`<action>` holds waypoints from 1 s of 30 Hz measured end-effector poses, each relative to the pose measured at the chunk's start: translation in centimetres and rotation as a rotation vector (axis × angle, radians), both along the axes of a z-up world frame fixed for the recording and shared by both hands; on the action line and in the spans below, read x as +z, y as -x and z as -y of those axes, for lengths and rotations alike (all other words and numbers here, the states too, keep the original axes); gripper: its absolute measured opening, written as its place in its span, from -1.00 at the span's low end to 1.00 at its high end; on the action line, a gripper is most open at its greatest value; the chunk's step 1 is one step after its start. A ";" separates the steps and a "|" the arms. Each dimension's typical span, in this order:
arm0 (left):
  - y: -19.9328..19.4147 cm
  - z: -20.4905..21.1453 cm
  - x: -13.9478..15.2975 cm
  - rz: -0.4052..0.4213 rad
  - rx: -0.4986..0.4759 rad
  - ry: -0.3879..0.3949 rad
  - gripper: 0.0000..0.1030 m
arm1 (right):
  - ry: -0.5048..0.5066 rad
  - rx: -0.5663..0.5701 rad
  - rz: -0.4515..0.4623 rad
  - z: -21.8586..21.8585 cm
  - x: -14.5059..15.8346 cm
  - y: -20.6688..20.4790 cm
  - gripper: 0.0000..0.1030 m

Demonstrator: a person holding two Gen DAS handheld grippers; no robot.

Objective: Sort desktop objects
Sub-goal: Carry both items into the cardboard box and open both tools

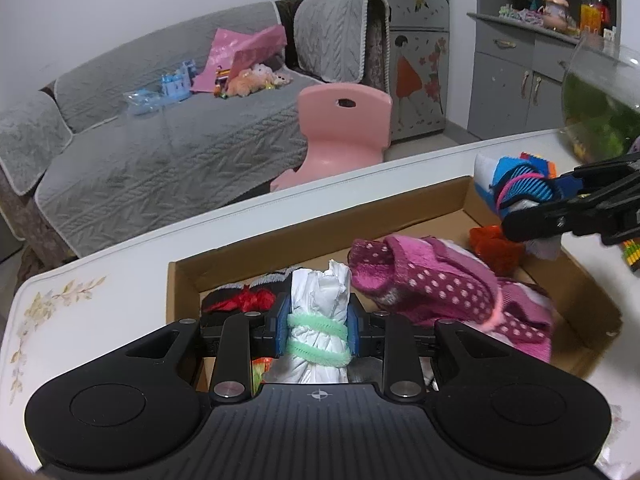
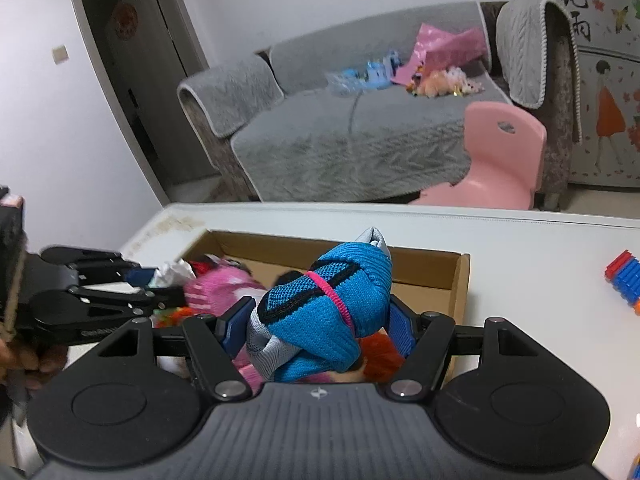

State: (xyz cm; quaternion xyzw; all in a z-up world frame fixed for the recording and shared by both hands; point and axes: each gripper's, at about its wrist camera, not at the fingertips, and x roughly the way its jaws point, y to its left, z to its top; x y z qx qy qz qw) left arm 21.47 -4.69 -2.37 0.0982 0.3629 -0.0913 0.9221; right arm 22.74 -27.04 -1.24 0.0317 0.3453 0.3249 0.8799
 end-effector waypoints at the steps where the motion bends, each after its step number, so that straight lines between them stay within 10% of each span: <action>1: -0.2 0.1 -0.2 -0.004 -0.002 -0.002 -0.34 | 0.008 -0.003 -0.003 -0.1 -0.3 -0.1 0.26; 17: -1.8 0.6 -2.2 -0.026 -0.005 -0.044 -0.24 | 0.062 -0.015 -0.056 -1.0 -2.0 -1.2 0.38; 21: -1.1 0.8 -1.9 0.002 -0.008 -0.081 0.73 | 0.087 -0.020 -0.013 -1.0 -1.3 -0.7 0.51; 30: 4.2 -0.1 0.8 0.095 -0.024 -0.118 0.82 | 0.008 -0.043 0.072 1.7 2.9 2.8 0.75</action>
